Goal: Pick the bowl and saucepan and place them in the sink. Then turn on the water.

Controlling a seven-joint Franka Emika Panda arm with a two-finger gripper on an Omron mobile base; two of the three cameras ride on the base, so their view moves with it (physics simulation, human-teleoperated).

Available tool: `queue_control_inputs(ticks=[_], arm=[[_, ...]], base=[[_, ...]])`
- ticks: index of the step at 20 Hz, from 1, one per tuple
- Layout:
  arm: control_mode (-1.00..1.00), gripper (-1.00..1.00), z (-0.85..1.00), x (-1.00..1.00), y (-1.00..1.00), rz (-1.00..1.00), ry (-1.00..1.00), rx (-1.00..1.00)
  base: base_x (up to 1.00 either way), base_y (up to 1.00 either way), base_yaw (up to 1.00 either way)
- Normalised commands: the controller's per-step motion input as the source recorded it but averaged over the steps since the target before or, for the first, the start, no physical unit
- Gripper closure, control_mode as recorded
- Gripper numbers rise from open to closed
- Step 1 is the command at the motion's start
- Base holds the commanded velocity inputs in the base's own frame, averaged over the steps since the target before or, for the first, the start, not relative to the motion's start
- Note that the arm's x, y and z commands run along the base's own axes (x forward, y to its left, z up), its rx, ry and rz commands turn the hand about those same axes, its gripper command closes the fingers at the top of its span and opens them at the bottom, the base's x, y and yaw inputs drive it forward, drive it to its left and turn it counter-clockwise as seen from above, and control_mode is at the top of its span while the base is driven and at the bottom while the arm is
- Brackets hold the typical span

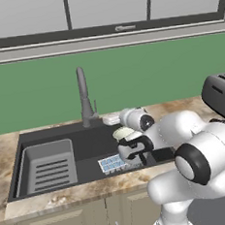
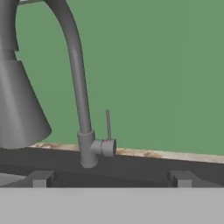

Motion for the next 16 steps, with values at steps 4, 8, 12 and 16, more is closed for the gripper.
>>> queue_control_inputs(ticks=[4,8,12,16], arm=[[-1.0,-1.0,0.0,0.15,0.0,0.0,-0.04,0.0],[-1.0,-1.0,0.0,0.14,0.0,0.0,-0.03,0.0],[-1.0,-1.0,0.0,0.15,0.0,0.0,-0.03,0.0],[-1.0,-1.0,0.0,0.15,0.0,0.0,-0.02,0.0]], base=[[0.0,0.0,0.0],[0.0,0.0,0.0],[0.0,0.0,0.0],[0.0,0.0,0.0]])
